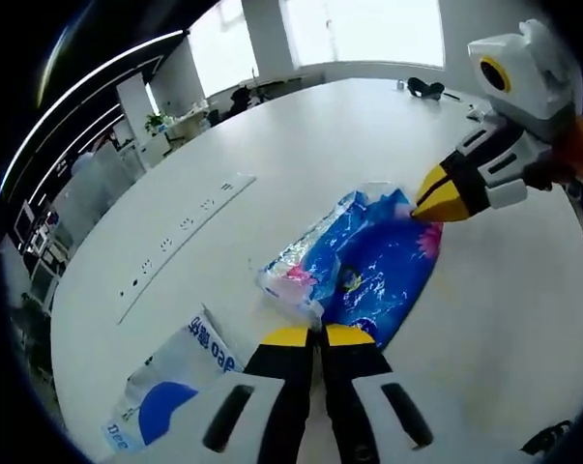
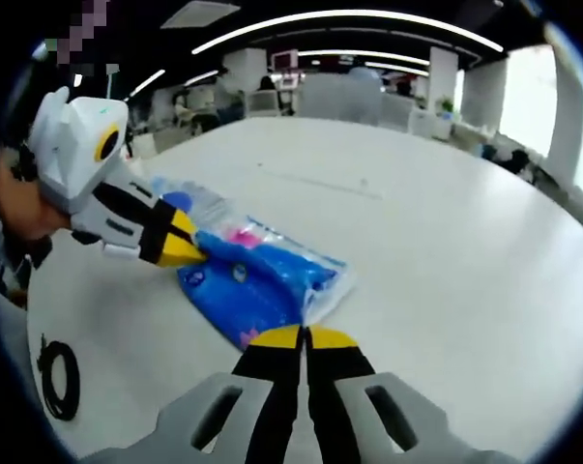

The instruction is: Arrange the tabletop items into an orderly group along one side of the table until the central work area is clear of visible clutter.

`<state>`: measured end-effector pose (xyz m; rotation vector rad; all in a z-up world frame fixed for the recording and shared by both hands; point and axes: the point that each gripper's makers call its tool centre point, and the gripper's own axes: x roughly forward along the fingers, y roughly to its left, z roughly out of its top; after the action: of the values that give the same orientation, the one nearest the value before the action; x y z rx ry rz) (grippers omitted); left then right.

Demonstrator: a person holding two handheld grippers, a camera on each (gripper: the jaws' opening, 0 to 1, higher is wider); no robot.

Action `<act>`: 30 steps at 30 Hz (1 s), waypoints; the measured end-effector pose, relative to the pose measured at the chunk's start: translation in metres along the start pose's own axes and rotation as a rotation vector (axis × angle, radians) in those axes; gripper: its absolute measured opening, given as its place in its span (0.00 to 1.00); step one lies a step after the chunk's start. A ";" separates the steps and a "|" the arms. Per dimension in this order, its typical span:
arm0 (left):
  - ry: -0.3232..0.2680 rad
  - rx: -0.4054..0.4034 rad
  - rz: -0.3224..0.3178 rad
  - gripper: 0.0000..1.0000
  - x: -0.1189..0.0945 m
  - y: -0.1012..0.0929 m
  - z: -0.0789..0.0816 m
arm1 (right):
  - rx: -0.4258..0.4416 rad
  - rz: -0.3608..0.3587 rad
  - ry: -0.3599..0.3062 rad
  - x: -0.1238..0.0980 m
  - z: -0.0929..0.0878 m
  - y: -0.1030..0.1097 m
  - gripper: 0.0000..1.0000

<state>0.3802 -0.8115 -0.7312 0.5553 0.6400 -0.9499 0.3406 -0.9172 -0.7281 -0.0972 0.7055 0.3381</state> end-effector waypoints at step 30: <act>0.009 -0.043 0.063 0.07 0.010 0.021 0.005 | -0.019 -0.022 -0.004 0.024 0.019 -0.015 0.00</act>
<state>0.4045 -0.8109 -0.7316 0.5386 0.6465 -0.8733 0.3744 -0.9208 -0.7302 -0.1225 0.6973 0.3237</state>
